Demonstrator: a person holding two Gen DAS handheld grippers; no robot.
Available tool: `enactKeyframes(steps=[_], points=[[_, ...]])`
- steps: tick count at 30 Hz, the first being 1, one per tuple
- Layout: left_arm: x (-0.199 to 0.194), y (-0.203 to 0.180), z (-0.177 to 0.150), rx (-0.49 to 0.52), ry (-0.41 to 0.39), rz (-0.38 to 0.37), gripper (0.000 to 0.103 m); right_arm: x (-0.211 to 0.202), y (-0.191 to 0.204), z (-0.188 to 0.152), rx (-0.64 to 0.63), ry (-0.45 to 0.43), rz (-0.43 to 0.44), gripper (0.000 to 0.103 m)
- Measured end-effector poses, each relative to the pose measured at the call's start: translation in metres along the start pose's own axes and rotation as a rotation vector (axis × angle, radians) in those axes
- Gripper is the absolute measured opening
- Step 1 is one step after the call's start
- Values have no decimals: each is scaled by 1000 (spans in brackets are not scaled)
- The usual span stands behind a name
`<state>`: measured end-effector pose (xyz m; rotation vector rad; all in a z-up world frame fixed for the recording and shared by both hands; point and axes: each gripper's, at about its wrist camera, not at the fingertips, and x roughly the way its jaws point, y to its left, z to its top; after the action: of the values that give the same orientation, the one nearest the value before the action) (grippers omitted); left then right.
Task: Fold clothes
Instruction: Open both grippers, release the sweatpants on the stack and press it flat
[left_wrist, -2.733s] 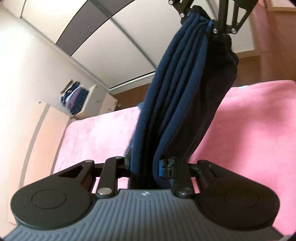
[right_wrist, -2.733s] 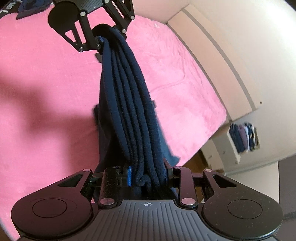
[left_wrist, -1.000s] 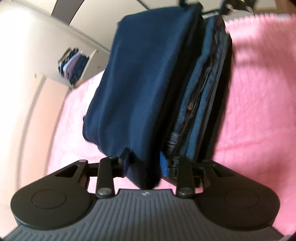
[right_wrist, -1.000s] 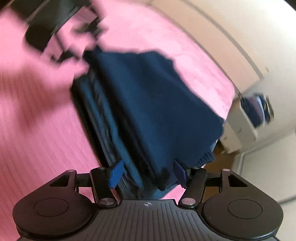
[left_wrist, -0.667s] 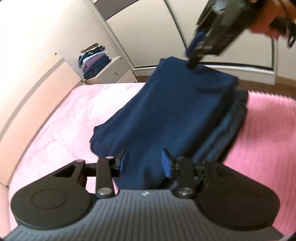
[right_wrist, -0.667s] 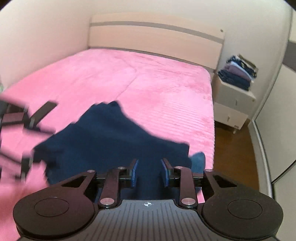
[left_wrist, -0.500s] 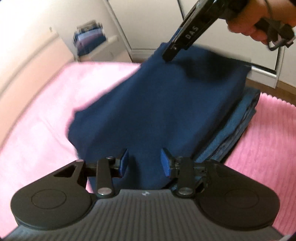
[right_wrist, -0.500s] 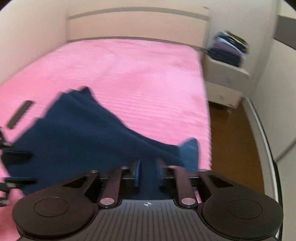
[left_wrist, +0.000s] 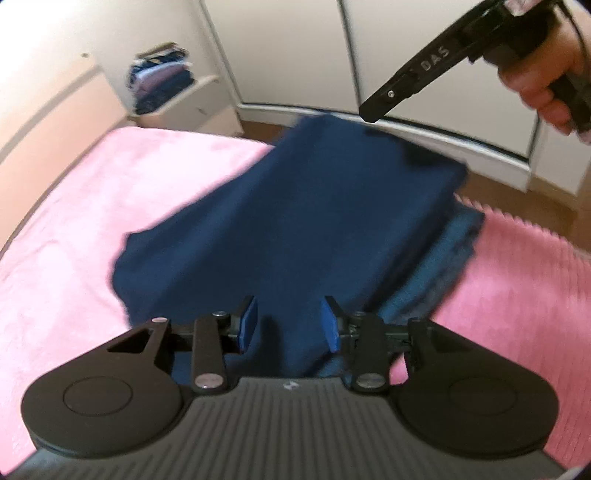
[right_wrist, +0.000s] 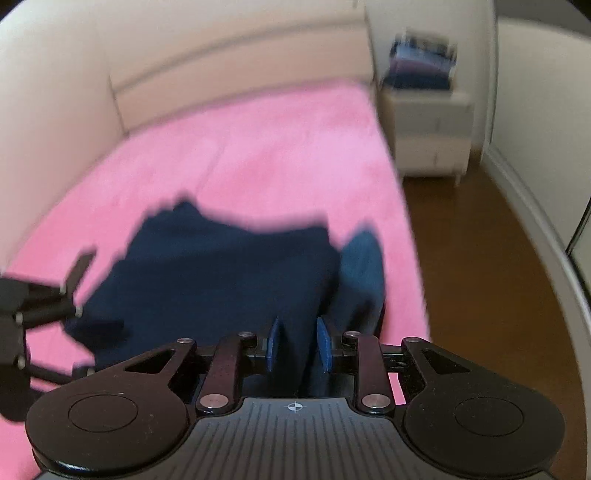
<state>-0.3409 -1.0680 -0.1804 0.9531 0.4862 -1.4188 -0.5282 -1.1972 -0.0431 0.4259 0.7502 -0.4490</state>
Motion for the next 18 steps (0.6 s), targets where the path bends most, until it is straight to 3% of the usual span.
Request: enactKeyframes(steps=[3,7,10,14,18], points=[[11,-5,-2,-30,6,-2,32,-5,2,-1,14,19,0,29],[-7,-1,1,-89,9,21,34,-17,9,-6,29,33,-1,35],[-32,1,-10,-158,13,54,40,-37,28,-26,61,20,-13,73],[-66,-5,-32,-304,61,75,44,-60,44,-64,223,72,15,73],[-102,-20,-54,-427,79,64,67,-90,70,-99,326,133,31,73]])
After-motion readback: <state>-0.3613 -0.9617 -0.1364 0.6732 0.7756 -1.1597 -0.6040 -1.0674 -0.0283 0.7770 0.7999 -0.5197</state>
